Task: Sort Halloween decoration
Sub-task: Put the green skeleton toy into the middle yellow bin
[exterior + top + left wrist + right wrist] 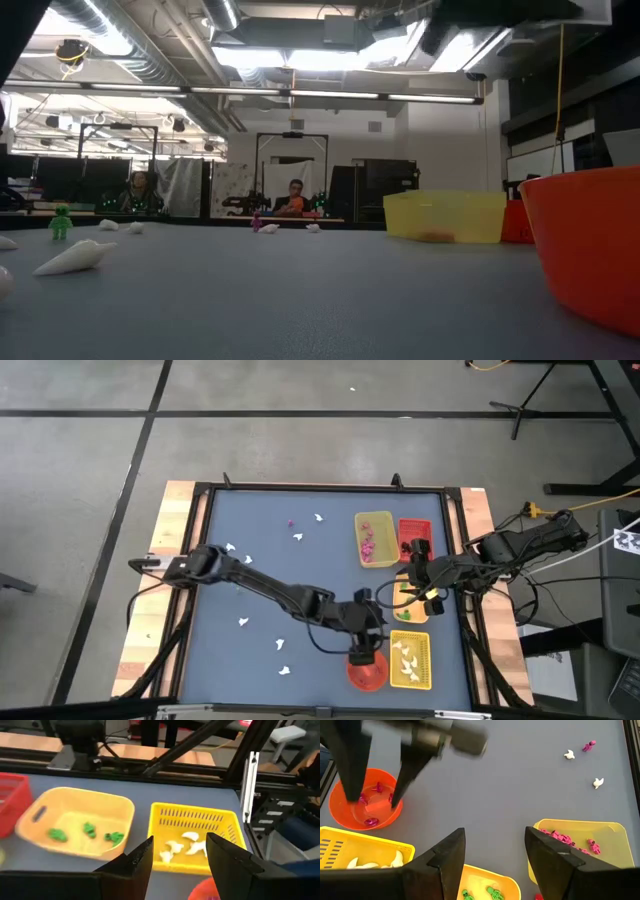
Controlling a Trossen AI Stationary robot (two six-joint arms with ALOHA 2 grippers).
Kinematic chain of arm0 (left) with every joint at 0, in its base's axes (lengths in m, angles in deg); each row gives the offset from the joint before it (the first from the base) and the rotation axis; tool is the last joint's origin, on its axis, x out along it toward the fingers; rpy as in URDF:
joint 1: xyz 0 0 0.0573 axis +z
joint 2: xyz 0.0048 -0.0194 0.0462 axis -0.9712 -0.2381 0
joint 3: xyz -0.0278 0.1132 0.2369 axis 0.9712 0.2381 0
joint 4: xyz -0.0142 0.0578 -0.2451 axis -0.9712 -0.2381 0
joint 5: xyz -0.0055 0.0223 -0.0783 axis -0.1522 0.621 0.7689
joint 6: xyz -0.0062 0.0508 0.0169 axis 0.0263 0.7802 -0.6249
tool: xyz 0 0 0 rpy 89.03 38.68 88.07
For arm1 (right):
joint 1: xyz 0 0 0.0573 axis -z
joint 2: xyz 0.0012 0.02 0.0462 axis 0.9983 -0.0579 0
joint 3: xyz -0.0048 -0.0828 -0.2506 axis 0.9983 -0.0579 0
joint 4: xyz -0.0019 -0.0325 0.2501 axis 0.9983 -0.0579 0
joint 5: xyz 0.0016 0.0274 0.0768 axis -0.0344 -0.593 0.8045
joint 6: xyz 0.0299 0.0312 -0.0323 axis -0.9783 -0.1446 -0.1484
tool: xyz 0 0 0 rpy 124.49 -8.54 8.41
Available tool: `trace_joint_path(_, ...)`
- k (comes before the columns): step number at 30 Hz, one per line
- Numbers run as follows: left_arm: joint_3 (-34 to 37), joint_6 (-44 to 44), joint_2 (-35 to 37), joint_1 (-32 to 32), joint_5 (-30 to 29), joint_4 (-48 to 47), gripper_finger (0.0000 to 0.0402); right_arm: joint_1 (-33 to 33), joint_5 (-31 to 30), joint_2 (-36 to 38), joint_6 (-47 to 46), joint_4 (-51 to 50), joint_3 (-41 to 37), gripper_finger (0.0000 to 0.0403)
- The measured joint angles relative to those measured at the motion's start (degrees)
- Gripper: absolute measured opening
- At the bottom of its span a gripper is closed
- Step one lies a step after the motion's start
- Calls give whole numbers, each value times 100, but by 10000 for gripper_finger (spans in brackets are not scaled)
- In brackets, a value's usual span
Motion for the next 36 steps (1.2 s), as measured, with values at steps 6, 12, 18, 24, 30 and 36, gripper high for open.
trace_joint_path(6, -4, -3, 880, 103, 0, -1853, 165, 1, -25, 0, 0, -12, 0, 205)
trace_joint_path(12, -4, -520, 1765, 216, -19, -3910, 165, 1, -35, -2, 0, -103, 0, 205)
trace_joint_path(18, -4, -1280, 2312, 256, -530, -6012, 165, 1, -63, -2, 0, -92, 0, 205)
trace_joint_path(24, 317, -1806, 2638, 317, -795, -7271, 165, 1, -73, -2, 0, -95, 0, 205)
trace_joint_path(30, 1725, -2101, 3334, 532, -577, -7221, 165, 1, -75, -2, 0, -94, 0, 205)
trace_joint_path(36, 3587, -2382, 4434, 925, 105, -6579, 165, 1, -77, -2, 0, -103, 0, 205)
